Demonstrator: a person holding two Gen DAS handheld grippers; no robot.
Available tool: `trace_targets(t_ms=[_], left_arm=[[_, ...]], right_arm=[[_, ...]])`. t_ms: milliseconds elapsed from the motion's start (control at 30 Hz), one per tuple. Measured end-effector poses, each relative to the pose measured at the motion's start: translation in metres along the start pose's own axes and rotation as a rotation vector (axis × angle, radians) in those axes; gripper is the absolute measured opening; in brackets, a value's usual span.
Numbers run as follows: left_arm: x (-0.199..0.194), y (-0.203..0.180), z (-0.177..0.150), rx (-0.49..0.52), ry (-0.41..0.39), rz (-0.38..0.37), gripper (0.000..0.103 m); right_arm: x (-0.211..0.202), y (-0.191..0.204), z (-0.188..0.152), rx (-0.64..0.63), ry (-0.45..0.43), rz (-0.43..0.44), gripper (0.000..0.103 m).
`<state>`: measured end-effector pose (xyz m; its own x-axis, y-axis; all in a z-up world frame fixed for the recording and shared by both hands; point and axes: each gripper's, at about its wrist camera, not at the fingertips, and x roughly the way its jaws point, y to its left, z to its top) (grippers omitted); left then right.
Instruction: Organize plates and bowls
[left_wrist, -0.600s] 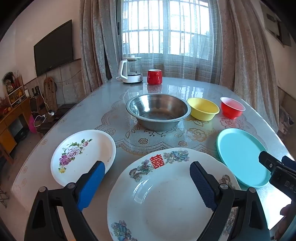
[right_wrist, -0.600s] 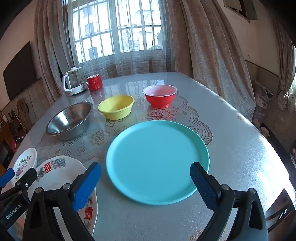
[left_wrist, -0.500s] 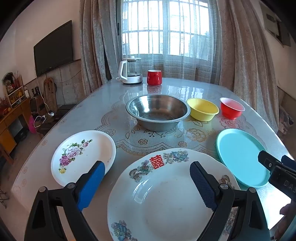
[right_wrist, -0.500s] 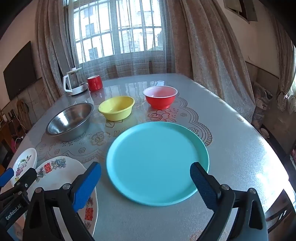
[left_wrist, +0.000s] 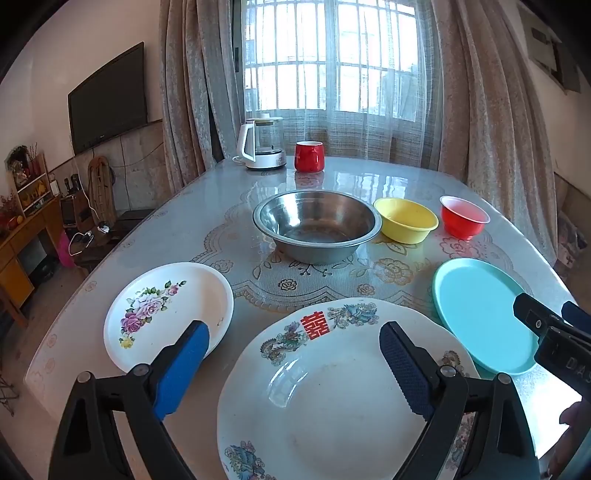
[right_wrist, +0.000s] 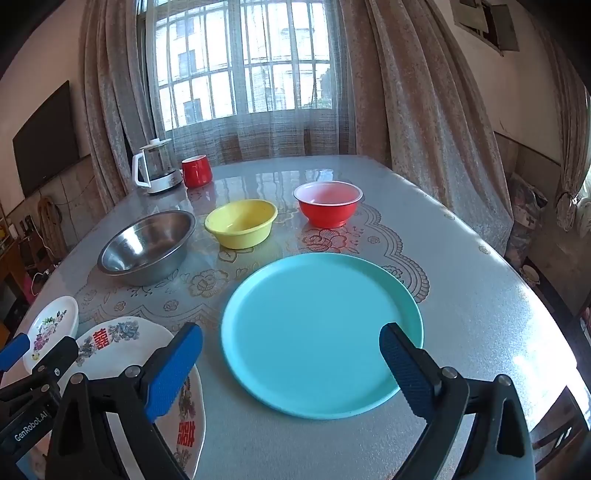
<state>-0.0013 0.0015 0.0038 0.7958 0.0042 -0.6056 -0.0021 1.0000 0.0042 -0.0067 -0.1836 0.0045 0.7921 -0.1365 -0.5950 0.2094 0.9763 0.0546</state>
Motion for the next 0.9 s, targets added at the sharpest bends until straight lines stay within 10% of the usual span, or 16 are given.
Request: trace_targets(t_ms=[900], left_arm=[[-0.0023,-0.0050,0.0011,0.015,-0.011,0.003,0.095]], right_arm=[[-0.0020,0.0043,0.0041,-0.019,-0.022,0.013,0.098]])
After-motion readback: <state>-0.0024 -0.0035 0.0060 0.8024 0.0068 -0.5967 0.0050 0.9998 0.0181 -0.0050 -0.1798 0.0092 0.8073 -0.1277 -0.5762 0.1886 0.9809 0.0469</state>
